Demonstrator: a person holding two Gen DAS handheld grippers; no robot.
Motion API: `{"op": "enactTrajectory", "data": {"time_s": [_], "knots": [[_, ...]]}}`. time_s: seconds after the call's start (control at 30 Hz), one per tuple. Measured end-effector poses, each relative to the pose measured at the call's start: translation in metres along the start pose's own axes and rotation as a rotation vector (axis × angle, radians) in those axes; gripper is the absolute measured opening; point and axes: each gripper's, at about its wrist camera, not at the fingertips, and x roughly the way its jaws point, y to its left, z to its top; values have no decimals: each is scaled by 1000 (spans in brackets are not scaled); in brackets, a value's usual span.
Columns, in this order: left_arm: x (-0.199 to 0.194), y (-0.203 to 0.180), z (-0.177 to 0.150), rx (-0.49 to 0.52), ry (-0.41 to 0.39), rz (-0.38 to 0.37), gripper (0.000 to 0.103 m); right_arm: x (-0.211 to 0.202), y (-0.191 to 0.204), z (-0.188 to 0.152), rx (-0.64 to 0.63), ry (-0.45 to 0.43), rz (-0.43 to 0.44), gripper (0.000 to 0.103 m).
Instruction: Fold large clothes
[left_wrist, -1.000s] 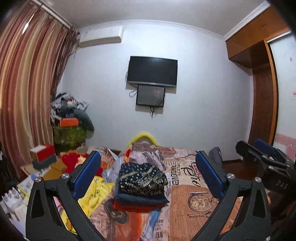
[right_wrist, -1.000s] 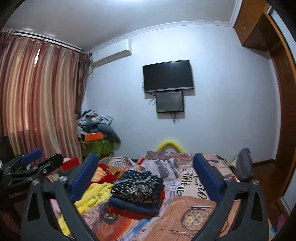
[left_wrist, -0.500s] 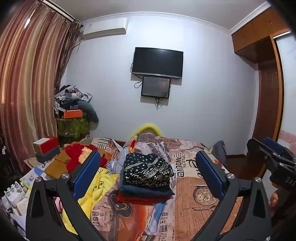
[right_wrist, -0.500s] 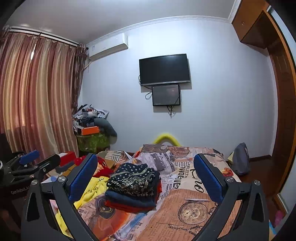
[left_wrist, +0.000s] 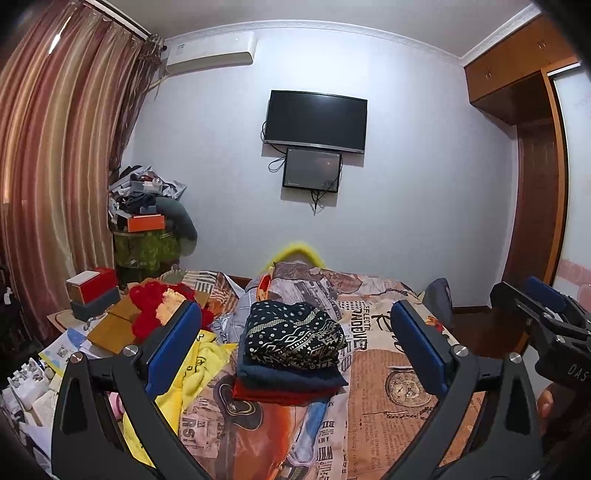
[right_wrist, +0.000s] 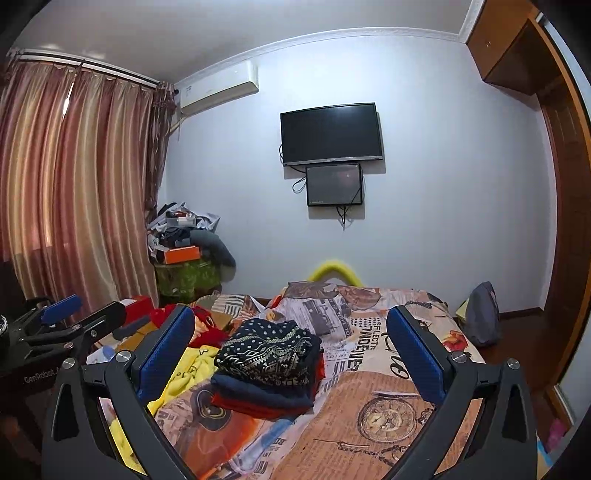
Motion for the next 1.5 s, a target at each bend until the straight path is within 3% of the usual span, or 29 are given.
{"op": "enactTrajectory", "data": {"time_s": [1.5], "knots": [[12,-15,-7,29,49,-41,103,4,-16,-3,49,23,1,103]]}}
